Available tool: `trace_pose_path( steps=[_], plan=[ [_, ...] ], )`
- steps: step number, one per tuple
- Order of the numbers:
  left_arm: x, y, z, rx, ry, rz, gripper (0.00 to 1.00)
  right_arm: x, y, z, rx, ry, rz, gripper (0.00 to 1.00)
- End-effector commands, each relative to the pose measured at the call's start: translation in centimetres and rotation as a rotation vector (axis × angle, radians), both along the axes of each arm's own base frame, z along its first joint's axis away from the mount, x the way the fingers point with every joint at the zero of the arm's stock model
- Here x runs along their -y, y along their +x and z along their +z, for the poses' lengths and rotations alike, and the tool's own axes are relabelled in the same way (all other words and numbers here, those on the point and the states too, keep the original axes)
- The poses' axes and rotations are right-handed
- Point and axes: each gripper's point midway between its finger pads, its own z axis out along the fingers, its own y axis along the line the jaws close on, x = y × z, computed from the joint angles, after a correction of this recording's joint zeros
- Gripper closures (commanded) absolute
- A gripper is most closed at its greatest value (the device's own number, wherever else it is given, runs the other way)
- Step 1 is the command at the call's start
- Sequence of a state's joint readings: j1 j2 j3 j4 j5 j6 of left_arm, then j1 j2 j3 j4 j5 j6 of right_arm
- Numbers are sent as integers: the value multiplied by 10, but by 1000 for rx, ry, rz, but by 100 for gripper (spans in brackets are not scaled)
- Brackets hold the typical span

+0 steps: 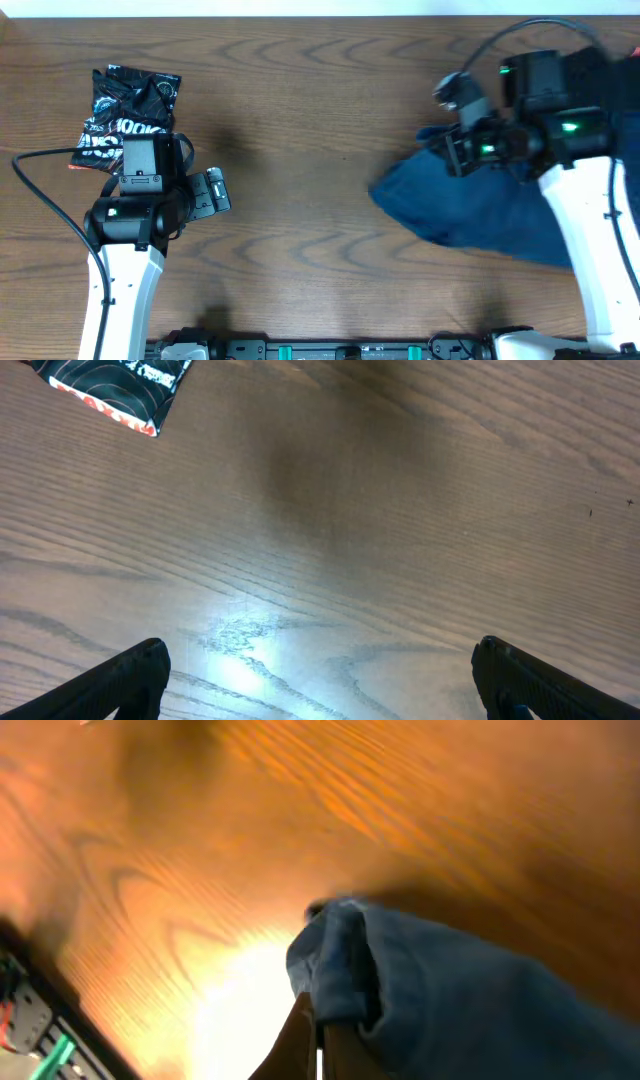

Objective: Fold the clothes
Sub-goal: 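Drag the denim shirt left out of the pile onto the table center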

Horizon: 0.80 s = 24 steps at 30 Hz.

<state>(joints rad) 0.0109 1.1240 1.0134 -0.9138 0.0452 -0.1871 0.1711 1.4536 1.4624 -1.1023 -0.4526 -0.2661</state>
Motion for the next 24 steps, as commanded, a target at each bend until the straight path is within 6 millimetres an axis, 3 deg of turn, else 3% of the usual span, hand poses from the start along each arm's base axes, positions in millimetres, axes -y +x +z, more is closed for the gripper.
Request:
trace_pose_path(
  steps=[1, 5, 9, 10, 12, 13, 15, 17, 19, 21, 24],
  plan=[
    [1, 2, 6, 15, -2, 2, 2, -22, 9, 14, 124, 0, 97, 99],
    [1, 2, 6, 15, -2, 2, 2, -35, 36, 36, 235, 60, 27, 99],
    [1, 2, 6, 13, -2, 2, 2, -59, 37, 55, 290, 159, 87, 98],
    [1, 2, 6, 14, -2, 2, 2, -65, 34, 57, 294, 174, 124, 91],
    [1, 2, 6, 14, -2, 2, 2, -67, 31, 54, 294, 166, 148, 48],
    [1, 2, 6, 15, -2, 2, 2, -62, 34, 50, 292, 131, 121, 48],
    [1, 2, 6, 15, -2, 2, 2, -37, 46, 37, 297, -6, 17, 47],
    [1, 2, 6, 14, -2, 2, 2, 10, 61, 25, 286, -189, -218, 39],
    [1, 2, 6, 14, -2, 1, 2, 72, 66, 19, 264, -372, -525, 36],
    [1, 2, 6, 15, -2, 1, 2, 126, 54, 14, 218, -504, -772, 34],
    [1, 2, 6, 15, -2, 1, 2, 165, 33, -6, 79, -548, -907, 34]
  ],
)
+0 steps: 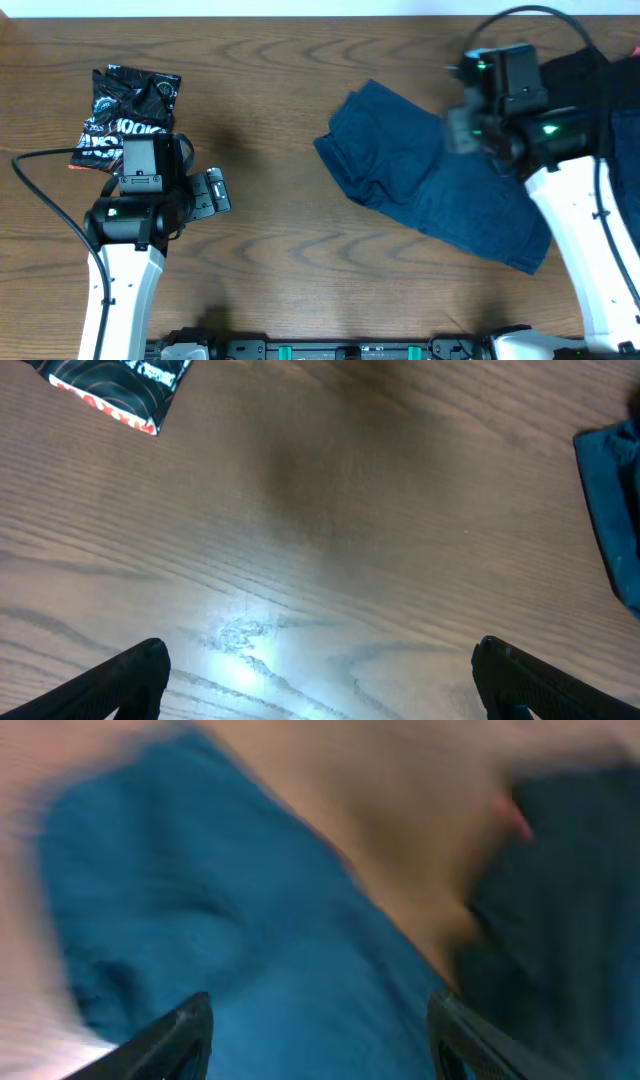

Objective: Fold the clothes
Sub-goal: 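Drag the denim shirt left out of the pile onto the table center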

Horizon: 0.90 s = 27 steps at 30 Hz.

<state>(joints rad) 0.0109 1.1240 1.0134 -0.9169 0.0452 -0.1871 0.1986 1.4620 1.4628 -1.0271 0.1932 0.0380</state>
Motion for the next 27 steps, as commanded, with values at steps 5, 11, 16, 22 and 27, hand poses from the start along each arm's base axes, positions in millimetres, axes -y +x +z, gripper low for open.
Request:
trace_pose_path(
  steps=[5, 11, 16, 22, 27],
  plan=[
    [1, 3, 7, 18, -2, 1, 2, 108, -46, -62, -257, -32, -511, 38],
    [1, 3, 7, 17, -2, 1, 2, 151, -73, -129, -361, 68, -747, 36],
    [1, 3, 7, 17, -2, 1, 2, 177, -73, -165, -335, 156, -798, 36],
    [1, 3, 7, 17, -2, 2, 2, 189, -73, -195, -319, 213, -835, 39],
    [1, 3, 7, 17, -2, 2, 2, 184, -85, -225, -393, 215, -843, 38]
  ],
)
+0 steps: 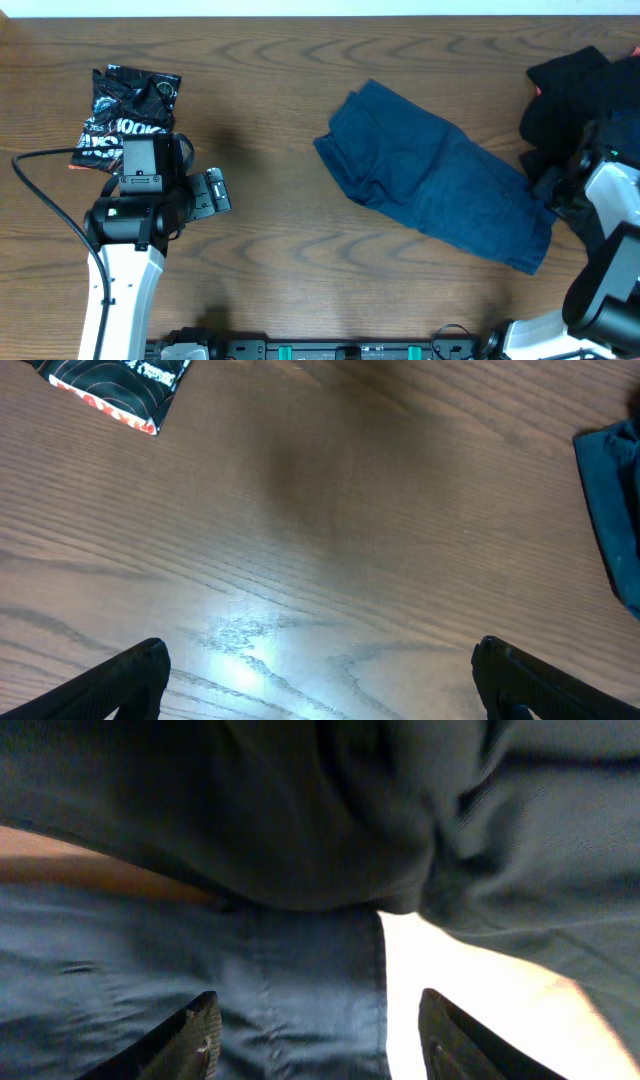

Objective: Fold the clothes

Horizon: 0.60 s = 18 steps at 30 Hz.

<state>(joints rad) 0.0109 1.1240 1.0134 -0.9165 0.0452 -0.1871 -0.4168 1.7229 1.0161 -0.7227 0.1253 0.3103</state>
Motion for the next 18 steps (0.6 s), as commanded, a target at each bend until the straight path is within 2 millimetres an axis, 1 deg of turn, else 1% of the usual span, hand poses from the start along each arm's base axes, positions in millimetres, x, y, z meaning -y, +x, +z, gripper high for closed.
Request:
trace_pose_path(
  steps=[1, 2, 3, 4, 5, 6, 8, 10, 12, 13, 15, 16, 17, 18],
  plan=[
    [1, 3, 7, 17, -2, 2, 2, -2, -9, -20, -51, 26, -7, 38],
    [1, 3, 7, 16, -2, 2, 2, -1, -11, -23, -62, 26, -9, 39],
    [1, 3, 7, 16, -2, 2, 2, -1, -10, -27, -66, 28, -9, 42],
    [1, 3, 7, 16, -2, 2, 2, -1, -9, -29, -64, 32, -9, 54],
    [1, 3, 7, 16, -2, 2, 2, -2, -7, -31, -58, 39, -7, 80],
    [1, 3, 7, 16, -2, 2, 2, -4, -6, -31, -50, 50, -6, 99],
    [1, 3, 7, 17, -2, 2, 2, -9, 1, -27, -18, 80, 0, 99],
    [1, 3, 7, 17, -2, 2, 2, -18, 18, -13, 58, 136, 48, 99],
    [1, 3, 7, 17, -2, 2, 2, -29, 42, 13, 172, 198, 109, 99],
    [1, 3, 7, 17, -2, 2, 2, -38, 58, 35, 260, 243, 156, 99],
    [1, 3, 7, 17, -2, 2, 2, -62, 90, 86, 449, 338, 282, 99],
    [1, 3, 7, 17, -2, 2, 2, -78, 103, 118, 551, 388, 361, 99],
    [1, 3, 7, 17, -2, 1, 2, -93, 112, 146, 632, 427, 431, 99],
    [1, 3, 7, 17, -2, 2, 2, -112, 118, 178, 715, 474, 507, 99]
  ],
)
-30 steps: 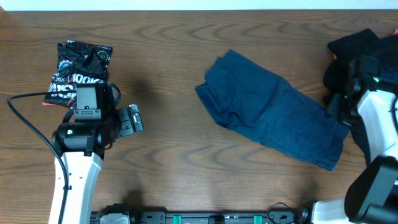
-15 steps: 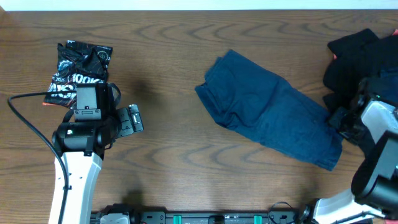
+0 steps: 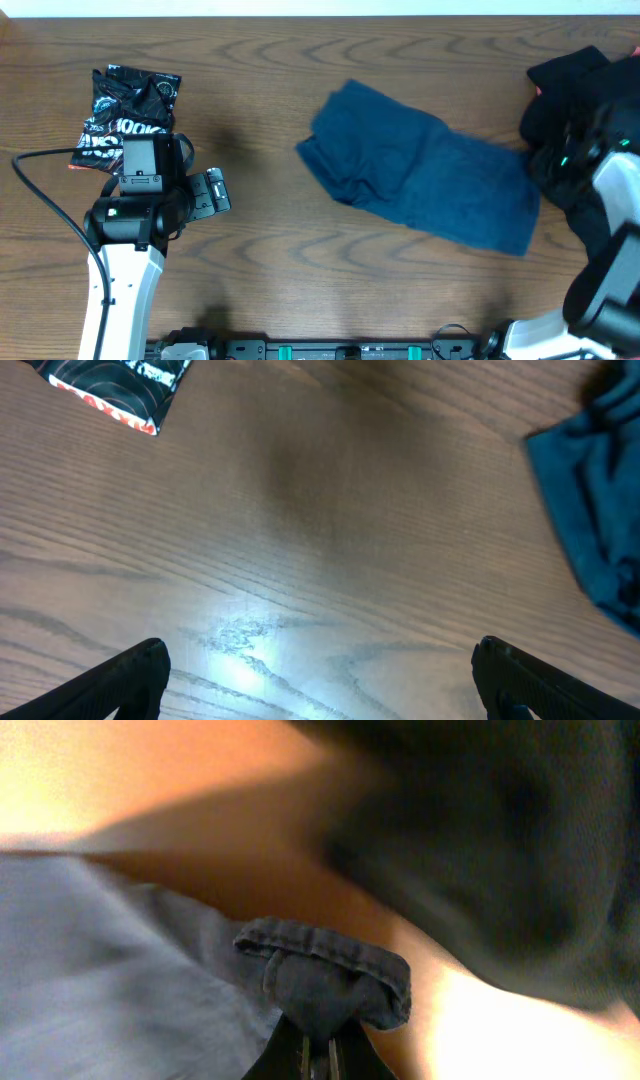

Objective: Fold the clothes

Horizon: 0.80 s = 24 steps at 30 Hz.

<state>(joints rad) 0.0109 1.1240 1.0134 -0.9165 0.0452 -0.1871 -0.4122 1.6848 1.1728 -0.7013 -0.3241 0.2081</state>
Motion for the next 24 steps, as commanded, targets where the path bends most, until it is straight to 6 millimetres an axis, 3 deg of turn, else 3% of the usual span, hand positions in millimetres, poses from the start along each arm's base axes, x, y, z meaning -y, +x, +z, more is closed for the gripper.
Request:
trace_pose_path(
  steps=[1, 3, 6, 9, 12, 14, 17, 21, 24],
  plan=[
    [1, 3, 7, 17, -2, 2, 2, -81, 38, 134, 431, 209, 336, 99],
    [1, 3, 7, 17, -2, 2, 2, -127, 31, 176, 545, 257, 511, 99],
    [1, 3, 7, 17, -2, 2, 2, -186, 4, 190, 551, 286, 707, 99],
    [1, 3, 7, 17, -2, 2, 2, -236, -40, 169, 419, 292, 895, 99],
    [1, 3, 7, 17, -2, 1, 2, -260, -84, 133, 183, 228, 992, 98],
    [1, 3, 7, 17, -2, 1, 2, -261, -112, 111, 19, 137, 1036, 96],
    [1, 3, 7, 18, -2, 1, 2, -236, -142, 89, -190, -80, 1056, 99],
    [1, 3, 7, 18, -2, 2, 2, -179, -138, 81, -352, -388, 789, 99],
    [1, 4, 8, 25, -4, 4, 2, -184, -137, 81, -342, -364, 781, 99]
  ],
)
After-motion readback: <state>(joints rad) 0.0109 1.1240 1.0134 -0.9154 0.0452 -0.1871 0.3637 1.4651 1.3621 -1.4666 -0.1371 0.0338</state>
